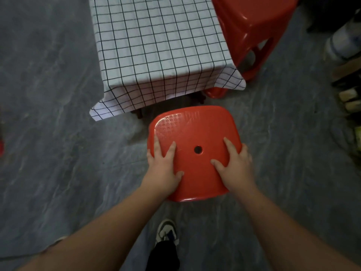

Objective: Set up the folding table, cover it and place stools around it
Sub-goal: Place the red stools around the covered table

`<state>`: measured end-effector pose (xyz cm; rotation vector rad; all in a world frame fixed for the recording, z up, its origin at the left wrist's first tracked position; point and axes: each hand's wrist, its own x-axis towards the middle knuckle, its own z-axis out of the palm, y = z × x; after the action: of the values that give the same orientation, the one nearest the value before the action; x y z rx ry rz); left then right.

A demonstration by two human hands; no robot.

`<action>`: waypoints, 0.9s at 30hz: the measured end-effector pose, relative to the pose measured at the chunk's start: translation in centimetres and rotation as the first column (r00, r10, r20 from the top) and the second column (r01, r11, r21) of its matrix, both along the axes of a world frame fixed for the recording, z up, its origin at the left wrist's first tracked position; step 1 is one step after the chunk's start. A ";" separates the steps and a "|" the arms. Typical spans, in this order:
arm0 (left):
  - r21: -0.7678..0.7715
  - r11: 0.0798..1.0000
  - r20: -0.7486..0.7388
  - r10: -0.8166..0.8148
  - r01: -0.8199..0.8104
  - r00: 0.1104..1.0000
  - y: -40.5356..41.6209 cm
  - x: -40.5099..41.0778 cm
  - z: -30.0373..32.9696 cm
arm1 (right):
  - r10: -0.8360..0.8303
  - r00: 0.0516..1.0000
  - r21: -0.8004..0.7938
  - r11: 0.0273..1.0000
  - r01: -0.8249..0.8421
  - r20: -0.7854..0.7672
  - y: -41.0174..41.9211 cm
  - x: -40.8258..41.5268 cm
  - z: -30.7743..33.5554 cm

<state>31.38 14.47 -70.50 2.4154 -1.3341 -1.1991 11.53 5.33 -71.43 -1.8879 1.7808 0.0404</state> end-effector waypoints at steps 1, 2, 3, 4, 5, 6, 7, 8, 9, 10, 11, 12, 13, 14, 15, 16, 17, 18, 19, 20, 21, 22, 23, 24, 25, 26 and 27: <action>0.001 1.000 0.003 0.003 -0.003 1.000 -0.1 0.1 0.0 | 0.004 1.000 -0.005 1.000 -0.004 0.002 -0.1 0.1 0.0; 0.003 1.000 0.008 0.006 -0.006 1.000 -0.1 0.2 0.0 | 0.009 1.000 -0.013 1.000 -0.009 0.002 -0.3 0.3 0.0; 0.005 1.000 0.013 0.009 -0.009 1.000 -0.2 0.4 -0.1 | 0.014 1.000 -0.019 1.000 -0.014 0.001 -0.5 0.5 0.0; 0.008 1.000 0.013 0.014 -0.015 1.000 -0.2 0.6 -0.1 | 0.017 1.000 -0.020 1.000 -0.017 0.000 -0.6 0.8 0.0; 0.007 1.000 0.011 0.017 -0.018 1.000 -0.2 0.7 -0.1 | 0.015 1.000 -0.018 1.000 -0.015 -0.001 -0.6 1.0 0.1; 0.004 1.000 0.010 0.018 -0.018 1.000 -0.2 0.8 -0.1 | 0.013 1.000 -0.016 1.000 -0.013 -0.004 -0.6 1.1 0.1; 0.005 1.000 0.012 0.017 -0.017 1.000 -0.2 0.9 -0.2 | 0.014 1.000 -0.012 1.000 -0.014 -0.011 -0.5 1.3 0.1; 0.010 1.000 0.016 0.013 -0.013 1.000 -0.2 0.9 -0.2 | 0.016 1.000 -0.006 1.000 -0.016 -0.018 -0.4 1.3 0.1; 0.016 1.000 0.022 0.006 -0.007 1.000 -0.1 1.0 -0.2 | 0.020 0.999 0.002 1.000 -0.020 -0.026 -0.2 1.4 0.1; 0.020 1.000 0.029 -0.004 0.003 1.000 -0.1 1.0 -0.1 | 0.024 0.999 0.011 1.000 -0.023 -0.036 -0.1 1.5 0.2; 0.022 1.000 0.035 -0.014 0.013 0.999 -0.1 1.1 -0.1 | 0.024 0.998 0.020 1.000 -0.023 -0.050 -0.1 1.7 0.3; 0.023 1.000 0.036 -0.020 0.019 0.999 -0.1 1.2 0.1 | 0.025 0.997 0.025 0.999 -0.023 -0.072 0.0 1.9 0.5; 0.016 1.000 0.035 -0.022 0.021 0.999 -0.1 1.4 0.2 | 0.030 0.994 0.020 0.999 -0.028 -0.101 0.1 2.3 0.9; -0.002 1.000 0.035 -0.021 0.021 0.999 0.0 1.7 0.5 | 0.044 0.991 0.002 0.999 -0.044 -0.126 0.3 2.7 1.3; -0.032 0.999 0.038 -0.018 0.019 0.999 0.3 2.0 0.9 | 0.066 0.988 -0.027 0.997 -0.070 -0.138 0.6 3.3 1.7; -0.069 0.997 0.042 -0.013 0.015 0.999 0.5 2.5 1.4 | 0.089 0.987 -0.056 0.994 -0.098 -0.135 1.0 4.0 2.2; -0.108 0.994 0.044 -0.006 0.011 0.999 0.9 3.1 1.9 | 0.110 0.986 -0.080 0.990 -0.121 -0.122 1.4 4.9 2.7; -0.141 0.990 0.042 0.004 0.002 0.999 1.3 3.9 2.5 | 0.126 0.987 -0.098 0.986 -0.136 -0.102 1.9 6.0 3.1; -0.167 0.986 0.040 0.016 -0.009 0.999 1.8 4.9 3.0 | 0.140 0.987 -0.115 0.982 -0.149 -0.082 2.4 7.3 3.5; -0.183 0.983 0.038 0.030 -0.023 0.999 2.3 6.1 3.5 | 0.157 0.986 -0.131 0.978 -0.164 -0.064 3.0 8.7 3.9; -0.193 0.981 0.040 0.043 -0.035 0.998 3.0 7.4 4.0 | 0.177 0.983 -0.140 0.973 -0.183 -0.052 3.6 10.3 4.3; -0.202 0.978 0.047 0.054 -0.043 0.997 3.9 8.9 4.3 | 0.199 0.979 -0.143 0.969 -0.203 -0.041 4.3 12.0 4.7; -0.209 0.977 0.057 0.063 -0.049 0.996 4.8 10.5 4.6 | 0.220 0.975 -0.142 0.965 -0.222 -0.029 5.0 13.9 5.1; -0.214 0.975 0.066 0.072 -0.056 0.995 5.8 12.2 4.9 | 0.242 0.970 -0.142 0.960 -0.242 -0.015 5.8 15.9 5.5; -0.220 0.973 0.073 0.086 -0.068 0.994 6.9 13.9 5.2 | 0.265 0.964 -0.143 0.954 -0.262 0.000 6.5 18.0 5.9; -0.229 0.970 0.081 0.107 -0.086 0.991 8.1 15.8 5.4 | 0.291 0.957 -0.146 0.947 -0.286 0.014 7.3 20.2 6.4; -0.234 0.966 0.090 0.132 -0.108 0.987 9.2 17.7 5.7 | 0.321 0.947 -0.150 0.938 -0.314 0.027 8.1 22.4 6.9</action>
<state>49.10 23.71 -64.81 2.3819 -1.2544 -0.8482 33.95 13.43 -64.57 -2.2447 1.4624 -0.0191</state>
